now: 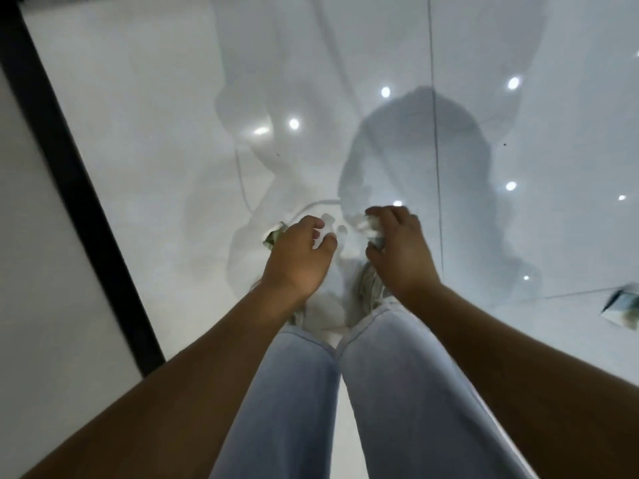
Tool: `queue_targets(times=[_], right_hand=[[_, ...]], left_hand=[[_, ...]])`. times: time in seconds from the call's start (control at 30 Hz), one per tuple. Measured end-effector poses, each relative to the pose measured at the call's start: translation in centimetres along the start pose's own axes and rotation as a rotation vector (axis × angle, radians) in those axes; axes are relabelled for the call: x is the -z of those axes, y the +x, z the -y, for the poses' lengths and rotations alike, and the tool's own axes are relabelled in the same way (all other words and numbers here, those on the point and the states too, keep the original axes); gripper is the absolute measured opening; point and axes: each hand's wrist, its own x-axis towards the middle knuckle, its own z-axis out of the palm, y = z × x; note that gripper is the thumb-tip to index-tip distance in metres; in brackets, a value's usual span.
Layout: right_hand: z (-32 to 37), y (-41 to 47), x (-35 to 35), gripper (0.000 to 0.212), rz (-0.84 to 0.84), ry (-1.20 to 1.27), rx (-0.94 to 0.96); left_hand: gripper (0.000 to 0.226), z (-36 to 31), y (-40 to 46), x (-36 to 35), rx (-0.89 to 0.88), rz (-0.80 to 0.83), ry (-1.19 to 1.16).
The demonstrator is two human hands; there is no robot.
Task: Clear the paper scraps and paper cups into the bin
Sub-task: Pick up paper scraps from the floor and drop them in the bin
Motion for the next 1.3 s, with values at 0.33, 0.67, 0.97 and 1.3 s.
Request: queue_targets(times=[0.33, 0.67, 0.97, 1.3], right_hand=[[10.6, -9.2, 4.8, 0.047, -0.086, 0.181, 0.038], [15.4, -12.6, 7.2, 0.055, -0.011, 0.229, 0.120], [13.9, -12.8, 3.0, 0.067, 0.169, 0.196, 0.211], [9.4, -5.3, -5.7, 0.066, 0.320, -0.215, 0.119]], left_hand=[[0.033, -4.8, -11.1, 5.0, 0.037, 0.058, -0.201], [0.030, -5.7, -15.3, 9.1, 0.082, 0.041, -0.486], [0.033, -0.5, -14.1, 8.5, 0.106, -0.038, -0.362], [0.040, 9.7, -5.9, 6.3, 0.085, -0.254, -0.118]])
